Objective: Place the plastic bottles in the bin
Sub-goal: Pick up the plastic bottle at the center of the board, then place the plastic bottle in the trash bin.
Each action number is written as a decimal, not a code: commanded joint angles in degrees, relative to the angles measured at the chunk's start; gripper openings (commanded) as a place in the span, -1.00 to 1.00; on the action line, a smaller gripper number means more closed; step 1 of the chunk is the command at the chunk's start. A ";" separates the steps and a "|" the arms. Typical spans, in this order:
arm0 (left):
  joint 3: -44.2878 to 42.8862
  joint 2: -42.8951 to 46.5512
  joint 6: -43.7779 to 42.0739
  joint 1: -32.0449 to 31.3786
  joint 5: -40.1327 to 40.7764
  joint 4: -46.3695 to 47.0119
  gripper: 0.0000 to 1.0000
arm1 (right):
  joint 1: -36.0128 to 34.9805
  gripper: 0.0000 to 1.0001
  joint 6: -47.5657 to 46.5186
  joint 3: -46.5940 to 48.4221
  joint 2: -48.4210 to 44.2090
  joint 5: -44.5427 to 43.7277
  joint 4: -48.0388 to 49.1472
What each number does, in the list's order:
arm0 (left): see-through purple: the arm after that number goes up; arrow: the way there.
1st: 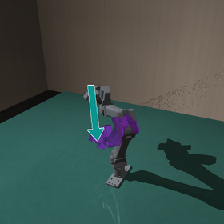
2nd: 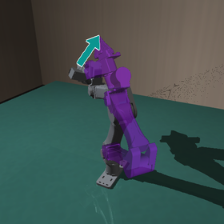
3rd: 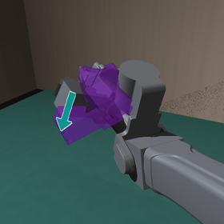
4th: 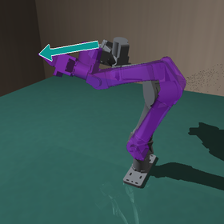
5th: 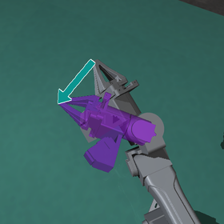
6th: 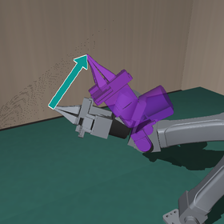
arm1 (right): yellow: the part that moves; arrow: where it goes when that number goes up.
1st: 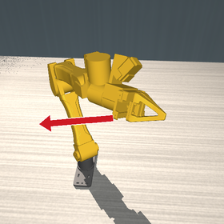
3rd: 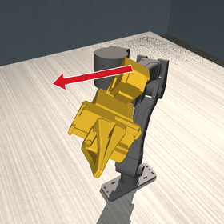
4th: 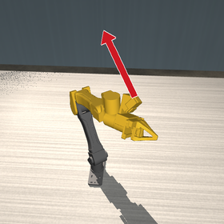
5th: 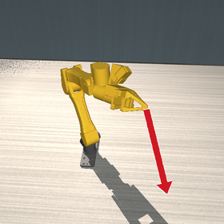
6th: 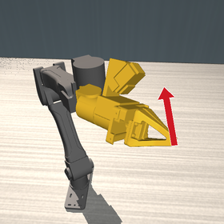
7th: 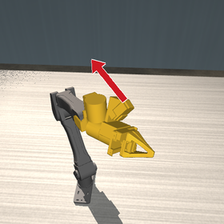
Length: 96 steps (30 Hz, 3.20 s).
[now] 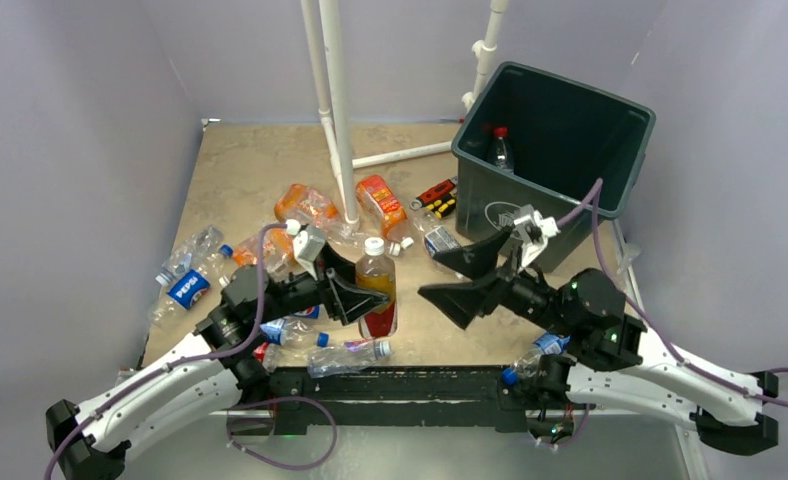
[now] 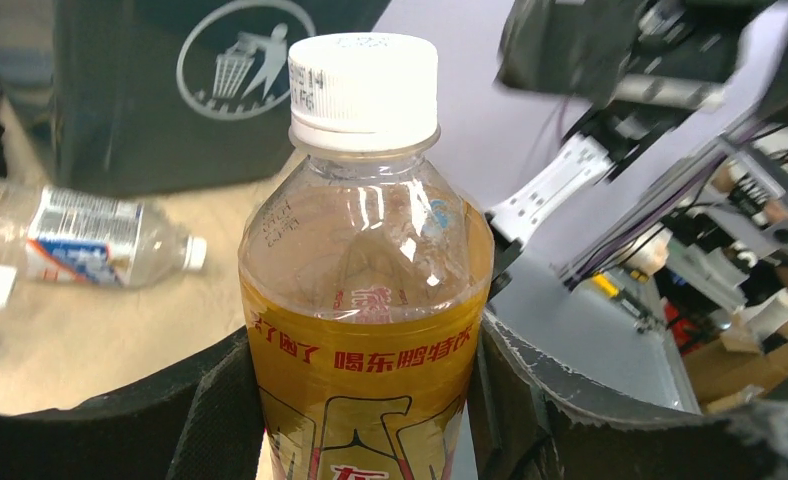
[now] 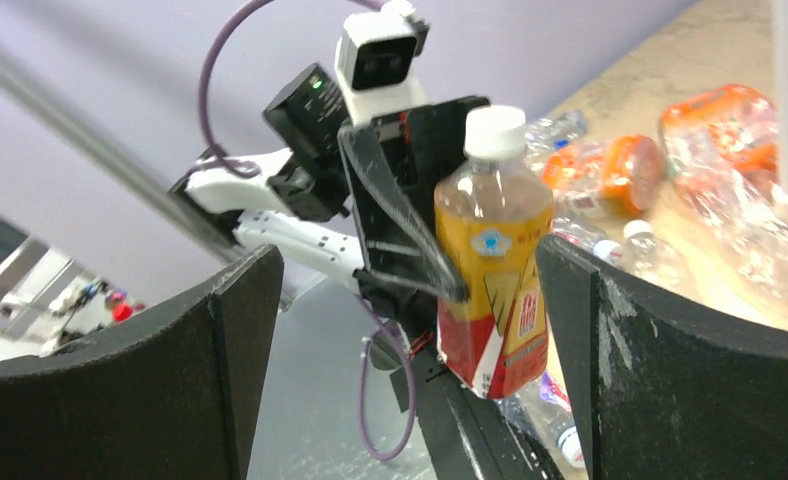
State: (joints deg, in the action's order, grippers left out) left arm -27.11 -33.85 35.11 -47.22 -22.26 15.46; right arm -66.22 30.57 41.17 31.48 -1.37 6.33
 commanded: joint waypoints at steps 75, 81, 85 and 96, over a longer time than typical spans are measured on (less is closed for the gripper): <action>-18.31 11.90 -12.42 -0.92 30.39 -31.38 0.99 | 10.14 -1.00 -2.36 21.51 27.82 5.11 0.62; -15.76 24.36 -8.49 -0.92 43.21 -29.64 0.99 | 10.14 -1.00 -13.63 32.39 24.24 -4.85 -3.99; -13.36 29.46 -7.03 -0.88 49.38 -30.92 0.99 | 10.14 -1.00 -20.23 36.55 20.81 -16.84 -3.27; -9.00 25.65 0.80 -0.85 49.53 -32.61 0.99 | 10.14 -1.00 -48.46 39.64 20.51 -50.51 8.68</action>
State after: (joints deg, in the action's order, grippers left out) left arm -36.34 -4.86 32.23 -47.81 26.76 -17.04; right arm -56.18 -2.55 77.25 45.19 -37.08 11.75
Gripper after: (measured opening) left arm 0.993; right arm 0.394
